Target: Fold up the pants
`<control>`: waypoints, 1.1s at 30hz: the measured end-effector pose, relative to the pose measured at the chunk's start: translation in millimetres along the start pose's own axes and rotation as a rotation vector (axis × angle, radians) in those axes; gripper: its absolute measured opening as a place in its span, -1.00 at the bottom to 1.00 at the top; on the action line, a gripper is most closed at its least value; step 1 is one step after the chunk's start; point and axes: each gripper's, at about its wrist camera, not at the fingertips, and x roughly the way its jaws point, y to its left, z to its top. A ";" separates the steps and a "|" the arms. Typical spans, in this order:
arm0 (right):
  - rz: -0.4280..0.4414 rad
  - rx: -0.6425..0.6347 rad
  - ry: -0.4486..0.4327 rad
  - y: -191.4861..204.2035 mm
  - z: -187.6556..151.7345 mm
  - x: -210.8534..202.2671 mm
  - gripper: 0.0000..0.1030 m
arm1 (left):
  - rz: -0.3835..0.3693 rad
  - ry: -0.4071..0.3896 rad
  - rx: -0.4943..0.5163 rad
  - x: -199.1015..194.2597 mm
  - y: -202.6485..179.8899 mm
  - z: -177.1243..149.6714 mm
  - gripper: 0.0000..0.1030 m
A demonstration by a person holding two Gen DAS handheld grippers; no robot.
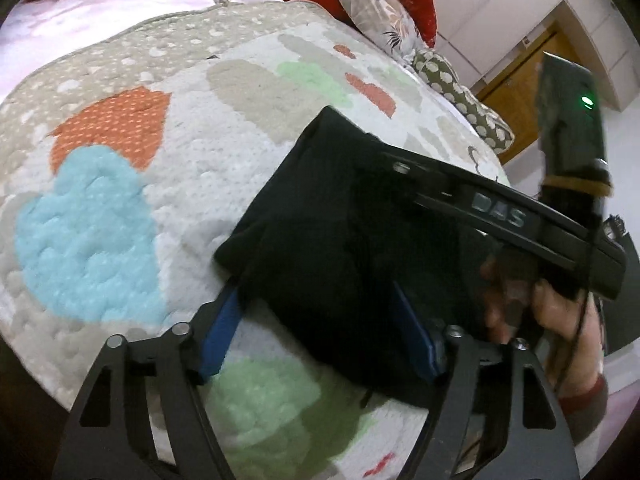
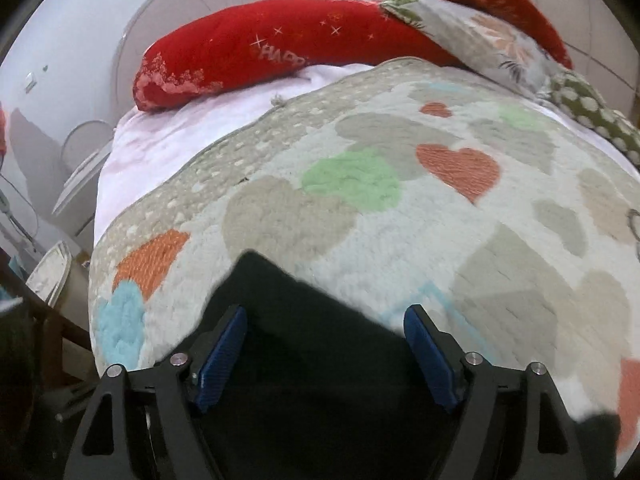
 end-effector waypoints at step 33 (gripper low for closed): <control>-0.191 0.796 -0.390 -161.7 -197.1 -238.2 0.05 | -0.345 0.090 0.803 20.1 -246.2 -103.2 -0.33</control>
